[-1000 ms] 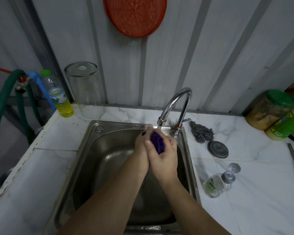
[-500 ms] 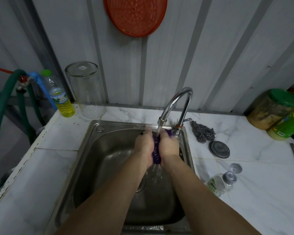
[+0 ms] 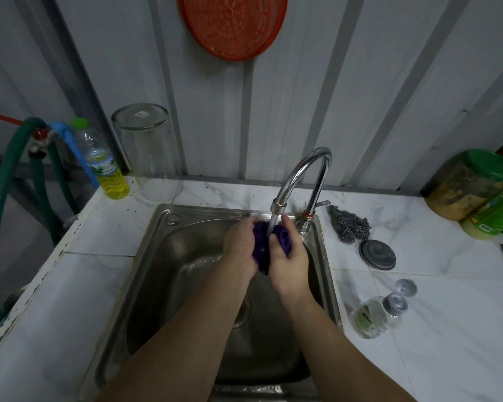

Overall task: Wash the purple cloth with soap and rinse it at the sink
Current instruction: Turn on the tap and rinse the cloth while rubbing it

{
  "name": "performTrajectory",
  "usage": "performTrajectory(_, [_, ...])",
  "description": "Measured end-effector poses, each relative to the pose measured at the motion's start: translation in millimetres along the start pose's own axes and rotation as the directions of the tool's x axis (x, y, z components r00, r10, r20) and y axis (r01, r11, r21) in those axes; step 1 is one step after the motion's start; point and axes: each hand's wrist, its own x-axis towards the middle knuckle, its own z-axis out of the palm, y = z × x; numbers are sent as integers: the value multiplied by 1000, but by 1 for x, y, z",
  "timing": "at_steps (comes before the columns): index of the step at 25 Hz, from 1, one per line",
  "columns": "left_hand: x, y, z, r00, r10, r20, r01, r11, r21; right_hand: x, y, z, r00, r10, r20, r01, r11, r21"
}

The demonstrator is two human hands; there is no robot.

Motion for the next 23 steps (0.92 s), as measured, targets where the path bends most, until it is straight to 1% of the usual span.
performTrajectory(2, [-1, -4, 1, 1000, -11, 22, 11, 1000, 18, -5, -2, 2, 983, -184, 26, 186, 972, -141])
performTrajectory(3, [-2, -5, 1, 999, -20, 43, 20, 1000, 12, -4, -3, 3, 969, -244, 29, 244, 946, -214])
performTrajectory(4, [-3, -7, 0, 997, -29, 68, 30, 999, -13, -3, -6, 4, 958, -285, 32, 283, 925, -255])
performTrajectory(6, [-3, -8, -1, 997, -9, 73, 12, 999, -39, 1, -11, 7, 959, -284, 19, 280, 930, -237])
performTrajectory(9, [-6, -7, 0, 998, 54, 43, -51, 997, -54, 11, -20, 13, 993, -109, -41, 104, 988, -115])
performTrajectory(10, [-6, -6, 0, 998, 65, 22, -63, 997, -53, 15, -22, 14, 996, -69, -56, 62, 991, -118])
performTrajectory(14, [-5, -7, 2, 993, 105, -57, -104, 994, 24, 25, -25, 17, 994, -8, -107, -17, 973, -232])
performTrajectory(16, [-4, -10, 4, 991, 120, -67, -118, 992, 35, 31, -23, 18, 987, 84, -134, -116, 959, -258])
performTrajectory(17, [-5, -11, 4, 991, 121, -64, -119, 992, 37, 34, -23, 18, 971, 176, -160, -207, 958, -201])
performTrajectory(18, [-7, -13, 5, 992, 116, -58, -113, 993, 44, 37, -22, 18, 939, 305, -159, -320, 944, -83])
performTrajectory(19, [-8, -14, 5, 991, 120, -53, -117, 991, 63, 38, -23, 17, 893, 431, -126, -429, 902, 46])
performTrajectory(20, [-7, -16, 5, 990, 136, -42, -132, 987, 87, 40, -23, 15, 855, 510, -93, -498, 858, 128])
performTrajectory(21, [-7, -16, 3, 987, 159, -29, -155, 982, 106, 42, -22, 12, 845, 528, -81, -515, 846, 136])
performTrajectory(22, [-6, -14, 1, 984, 177, -28, -173, 979, 108, 43, -21, 9, 860, 501, -92, -493, 864, 101])
performTrajectory(23, [-5, -11, -1, 981, 189, -41, -184, 978, 94, 42, -23, 6, 889, 439, -131, -437, 898, 47])
